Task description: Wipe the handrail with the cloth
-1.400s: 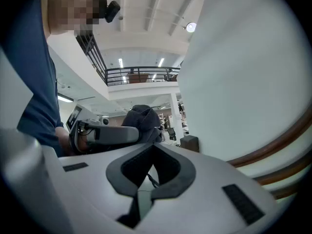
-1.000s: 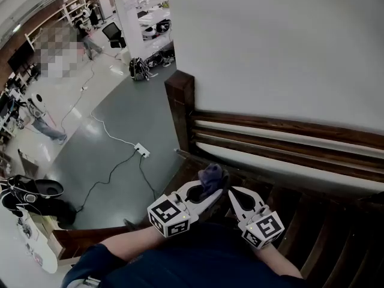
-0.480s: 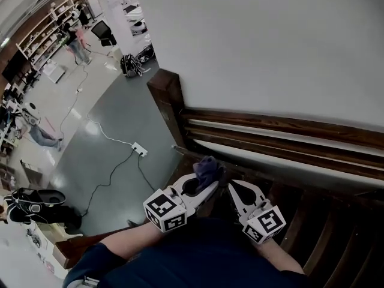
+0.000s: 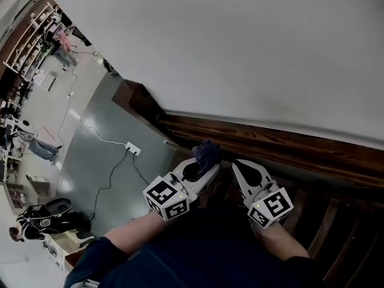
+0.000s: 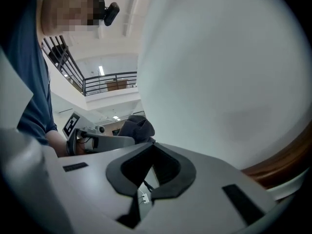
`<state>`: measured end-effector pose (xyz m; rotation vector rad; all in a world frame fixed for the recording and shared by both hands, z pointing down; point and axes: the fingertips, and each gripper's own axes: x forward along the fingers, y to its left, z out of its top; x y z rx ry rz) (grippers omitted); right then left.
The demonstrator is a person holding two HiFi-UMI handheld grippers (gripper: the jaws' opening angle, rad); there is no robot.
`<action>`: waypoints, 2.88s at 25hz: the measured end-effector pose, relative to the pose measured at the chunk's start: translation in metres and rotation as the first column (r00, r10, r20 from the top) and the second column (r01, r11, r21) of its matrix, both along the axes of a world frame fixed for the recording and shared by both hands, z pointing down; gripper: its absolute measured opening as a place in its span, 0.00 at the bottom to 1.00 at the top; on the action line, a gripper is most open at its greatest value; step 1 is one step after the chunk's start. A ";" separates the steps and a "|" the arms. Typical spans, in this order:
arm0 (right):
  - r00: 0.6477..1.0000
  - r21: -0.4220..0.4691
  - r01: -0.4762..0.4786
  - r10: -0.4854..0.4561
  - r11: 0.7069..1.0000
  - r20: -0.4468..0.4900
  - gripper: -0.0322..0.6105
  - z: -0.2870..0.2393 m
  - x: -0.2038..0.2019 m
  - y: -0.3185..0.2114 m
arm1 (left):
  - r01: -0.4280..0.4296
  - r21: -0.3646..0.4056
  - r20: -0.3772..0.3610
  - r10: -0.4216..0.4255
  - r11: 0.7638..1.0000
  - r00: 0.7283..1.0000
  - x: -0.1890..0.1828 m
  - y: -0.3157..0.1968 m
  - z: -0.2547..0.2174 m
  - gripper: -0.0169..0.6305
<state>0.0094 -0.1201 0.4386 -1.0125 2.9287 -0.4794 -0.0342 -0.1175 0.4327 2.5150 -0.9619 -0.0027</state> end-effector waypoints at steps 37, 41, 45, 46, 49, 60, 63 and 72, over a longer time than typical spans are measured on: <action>0.886 -0.124 -0.461 0.464 0.879 -0.011 0.06 0.045 0.196 -0.042 | -0.291 -0.306 0.262 0.374 0.907 0.890 0.215 -0.133 0.134 0.15; 0.858 -0.115 -0.511 0.514 0.852 0.000 0.06 0.030 0.229 -0.026 | -0.347 -0.276 0.255 0.416 0.896 0.873 0.256 -0.121 0.107 0.15; 0.820 -0.100 -0.569 0.573 0.816 0.007 0.06 0.020 0.249 -0.012 | -0.408 -0.248 0.244 0.464 0.879 0.851 0.289 -0.112 0.086 0.15; 0.813 -0.095 -0.579 0.582 0.809 0.006 0.06 0.018 0.252 -0.008 | -0.422 -0.240 0.246 0.475 0.874 0.845 0.295 -0.109 0.080 0.15; 0.786 -0.090 -0.616 0.619 0.783 0.003 0.06 0.013 0.271 0.000 | -0.472 -0.207 0.258 0.513 0.857 0.819 0.323 -0.101 0.065 0.15; 0.691 -0.026 -0.722 0.722 0.691 -0.003 0.06 -0.032 0.327 0.023 | -0.626 -0.105 0.239 0.631 0.773 0.738 0.412 -0.064 -0.004 0.15; 0.674 0.006 -0.739 0.739 0.673 0.004 0.06 -0.045 0.343 0.027 | -0.654 -0.086 0.232 0.653 0.752 0.721 0.431 -0.054 -0.017 0.15; 0.681 0.019 -0.732 0.732 0.681 0.001 0.06 -0.048 0.344 0.016 | -0.675 -0.078 0.175 0.677 0.734 0.715 0.443 -0.049 -0.025 0.15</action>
